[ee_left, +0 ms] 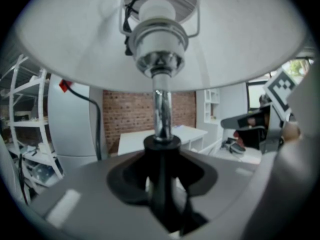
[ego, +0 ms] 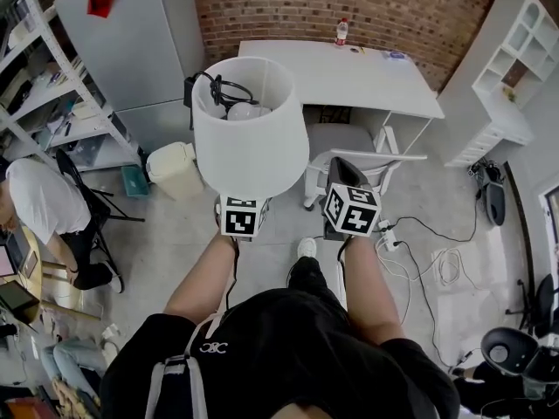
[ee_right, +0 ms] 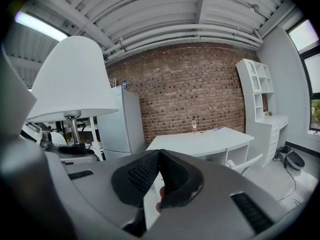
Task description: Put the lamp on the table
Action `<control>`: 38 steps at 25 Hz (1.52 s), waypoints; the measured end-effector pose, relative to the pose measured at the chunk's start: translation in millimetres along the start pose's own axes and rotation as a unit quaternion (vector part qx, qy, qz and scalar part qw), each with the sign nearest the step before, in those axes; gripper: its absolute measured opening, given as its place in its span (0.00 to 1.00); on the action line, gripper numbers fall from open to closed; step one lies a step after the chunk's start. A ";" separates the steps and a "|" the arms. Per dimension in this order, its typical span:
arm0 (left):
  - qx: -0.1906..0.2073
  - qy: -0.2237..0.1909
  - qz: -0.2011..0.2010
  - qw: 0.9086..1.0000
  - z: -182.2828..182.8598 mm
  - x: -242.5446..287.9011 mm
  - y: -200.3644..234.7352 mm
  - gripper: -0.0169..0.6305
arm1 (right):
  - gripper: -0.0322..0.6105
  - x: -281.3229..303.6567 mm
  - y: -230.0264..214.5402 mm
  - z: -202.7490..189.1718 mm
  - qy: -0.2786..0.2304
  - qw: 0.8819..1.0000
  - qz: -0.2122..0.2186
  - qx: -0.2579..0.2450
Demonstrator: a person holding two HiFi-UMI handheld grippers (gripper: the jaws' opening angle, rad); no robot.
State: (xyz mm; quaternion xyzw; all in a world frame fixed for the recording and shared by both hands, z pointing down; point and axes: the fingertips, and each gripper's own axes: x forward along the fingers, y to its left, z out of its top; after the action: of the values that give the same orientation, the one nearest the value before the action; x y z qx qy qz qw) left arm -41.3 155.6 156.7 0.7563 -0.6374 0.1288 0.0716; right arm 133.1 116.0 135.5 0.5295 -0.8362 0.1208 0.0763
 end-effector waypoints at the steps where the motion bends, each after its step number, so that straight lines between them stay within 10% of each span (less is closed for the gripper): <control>1: 0.002 0.001 0.002 1.000 2.1 10.3 2.3 0.24 | 0.05 10.6 -5.0 3.8 -0.003 1.000 0.002 0.003; 14: 0.008 -0.002 0.016 1.000 75.8 193.2 14.3 0.24 | 0.05 178.9 -110.7 98.1 -0.019 0.999 0.044 0.003; 38: -0.001 -0.020 -0.052 0.998 109.4 450.2 21.7 0.23 | 0.05 360.7 -226.1 93.1 0.058 0.998 0.019 -0.004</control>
State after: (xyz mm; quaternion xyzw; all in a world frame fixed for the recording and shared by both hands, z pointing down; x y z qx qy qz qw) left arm 18.2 -303.8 179.8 0.7907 -0.5988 0.1088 0.0663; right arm 183.2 -315.8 165.8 0.5053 -0.8406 0.1497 0.1248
